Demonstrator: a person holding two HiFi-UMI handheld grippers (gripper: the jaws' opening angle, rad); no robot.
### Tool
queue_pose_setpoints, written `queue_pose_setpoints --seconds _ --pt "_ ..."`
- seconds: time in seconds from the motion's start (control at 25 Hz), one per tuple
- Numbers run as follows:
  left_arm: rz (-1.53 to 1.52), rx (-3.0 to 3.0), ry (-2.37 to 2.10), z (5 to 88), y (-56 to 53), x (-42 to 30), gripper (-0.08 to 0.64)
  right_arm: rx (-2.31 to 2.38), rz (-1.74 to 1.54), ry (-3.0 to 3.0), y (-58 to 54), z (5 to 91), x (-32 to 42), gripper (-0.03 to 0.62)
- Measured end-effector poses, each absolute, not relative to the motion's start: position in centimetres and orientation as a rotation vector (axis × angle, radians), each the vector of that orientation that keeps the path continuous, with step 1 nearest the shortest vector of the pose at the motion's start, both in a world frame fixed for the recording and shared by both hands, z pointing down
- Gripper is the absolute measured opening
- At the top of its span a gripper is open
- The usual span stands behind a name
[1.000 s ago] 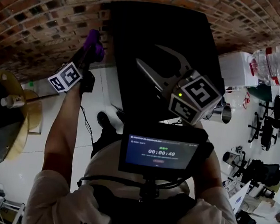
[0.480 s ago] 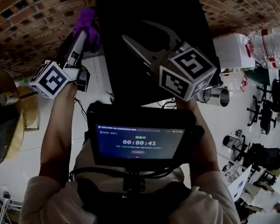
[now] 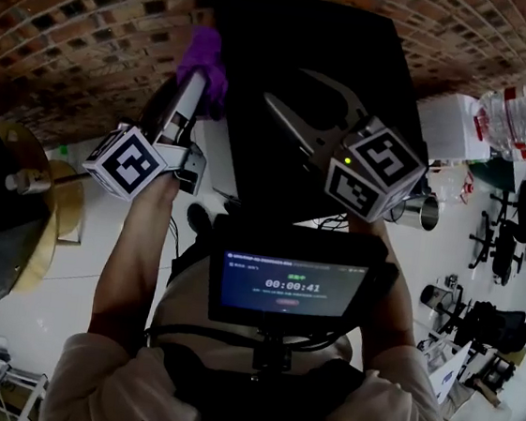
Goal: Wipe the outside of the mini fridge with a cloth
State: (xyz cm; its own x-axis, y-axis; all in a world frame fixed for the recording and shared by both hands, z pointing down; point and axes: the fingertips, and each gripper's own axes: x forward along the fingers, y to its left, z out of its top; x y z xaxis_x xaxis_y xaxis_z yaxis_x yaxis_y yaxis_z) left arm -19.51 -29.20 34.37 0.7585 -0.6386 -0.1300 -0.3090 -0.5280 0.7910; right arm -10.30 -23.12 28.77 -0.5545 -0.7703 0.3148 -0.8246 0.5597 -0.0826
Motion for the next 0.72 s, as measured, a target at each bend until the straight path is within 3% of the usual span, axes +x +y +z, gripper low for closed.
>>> queue_pose_setpoints --seconds 0.72 --pt "-0.464 2.127 -0.736 38.1 -30.1 -19.7 0.112 1.329 0.320 -2.555 -23.4 28.4 -10.8 0.199"
